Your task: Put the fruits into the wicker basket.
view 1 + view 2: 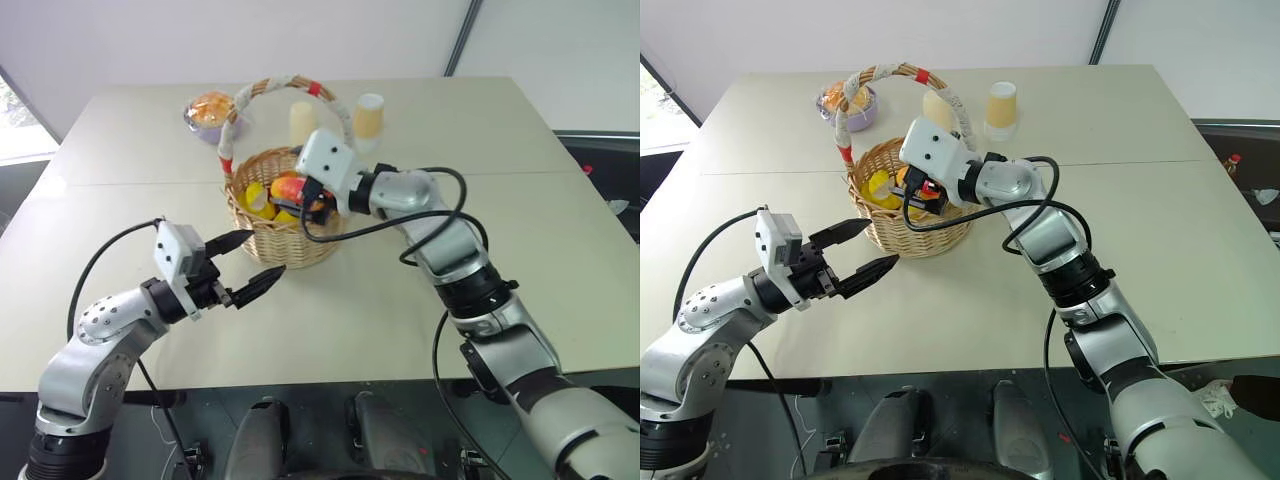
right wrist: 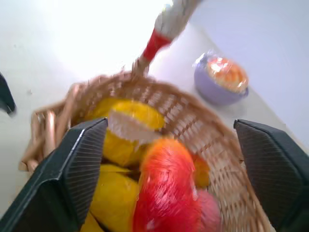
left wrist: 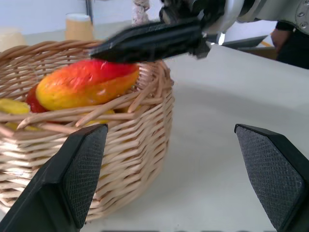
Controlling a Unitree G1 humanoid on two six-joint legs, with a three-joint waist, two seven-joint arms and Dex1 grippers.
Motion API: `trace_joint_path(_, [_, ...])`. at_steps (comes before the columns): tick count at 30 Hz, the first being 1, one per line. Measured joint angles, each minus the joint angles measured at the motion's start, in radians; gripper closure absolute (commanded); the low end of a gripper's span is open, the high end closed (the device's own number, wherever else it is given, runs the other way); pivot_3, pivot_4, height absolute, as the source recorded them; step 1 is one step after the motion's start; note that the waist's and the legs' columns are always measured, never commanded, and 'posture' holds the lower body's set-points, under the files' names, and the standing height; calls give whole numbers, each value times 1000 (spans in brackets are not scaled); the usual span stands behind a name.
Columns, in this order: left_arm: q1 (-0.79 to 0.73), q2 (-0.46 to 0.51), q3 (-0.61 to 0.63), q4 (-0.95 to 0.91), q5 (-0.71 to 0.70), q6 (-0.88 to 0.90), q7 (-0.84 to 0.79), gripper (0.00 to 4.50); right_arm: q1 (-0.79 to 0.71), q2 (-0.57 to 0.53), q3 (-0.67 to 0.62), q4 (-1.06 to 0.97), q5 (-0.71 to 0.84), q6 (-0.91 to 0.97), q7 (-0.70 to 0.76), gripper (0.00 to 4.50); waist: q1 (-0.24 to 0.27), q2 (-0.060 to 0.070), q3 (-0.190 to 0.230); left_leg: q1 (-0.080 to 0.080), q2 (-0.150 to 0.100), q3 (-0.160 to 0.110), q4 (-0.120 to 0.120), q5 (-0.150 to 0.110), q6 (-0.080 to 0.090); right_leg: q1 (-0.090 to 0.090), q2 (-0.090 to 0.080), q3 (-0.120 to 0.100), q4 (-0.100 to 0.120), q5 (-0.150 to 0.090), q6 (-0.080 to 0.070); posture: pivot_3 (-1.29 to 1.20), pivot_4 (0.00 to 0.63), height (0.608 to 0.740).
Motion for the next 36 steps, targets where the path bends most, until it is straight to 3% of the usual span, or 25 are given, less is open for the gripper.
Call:
trace_joint_path(8, [-35,-1,-22,14,-3,6,-7,0,252,-123,-256,-236,250,170,46,36,-1,0,0,2,0,-1,0,0,0,4,0,-1,-3,0,0,0,150,740])
trace_joint_path(12, [-47,-3,-42,23,-7,7,-20,0,280,-79,-298,-212,260,214,-60,36,-13,0,0,3,2,-1,-1,0,0,4,4,-1,-3,0,0,0,150,740])
trace_joint_path(18, [-92,-11,-77,43,-7,6,-27,0,171,61,-285,57,177,161,-246,36,-25,0,0,3,1,-1,-1,0,0,4,4,-1,-2,0,0,0,150,740])
trace_joint_path(21, [-96,-12,-78,44,-7,6,-24,0,128,98,-288,151,171,113,-264,854,-24,0,0,1,1,0,-2,0,0,2,4,0,-3,0,0,0,150,740])
trace_joint_path(28, [-76,-20,-78,39,-7,6,-9,0,109,120,-287,203,191,88,-237,4474,-23,0,0,0,1,0,-2,0,0,1,1,0,-3,0,0,0,150,740])
trace_joint_path(36, [-79,-28,-83,34,-7,5,-9,0,152,65,-350,150,190,79,-296,4474,-16,1,0,-1,0,-1,-2,0,0,1,0,-1,-3,0,0,0,150,740])
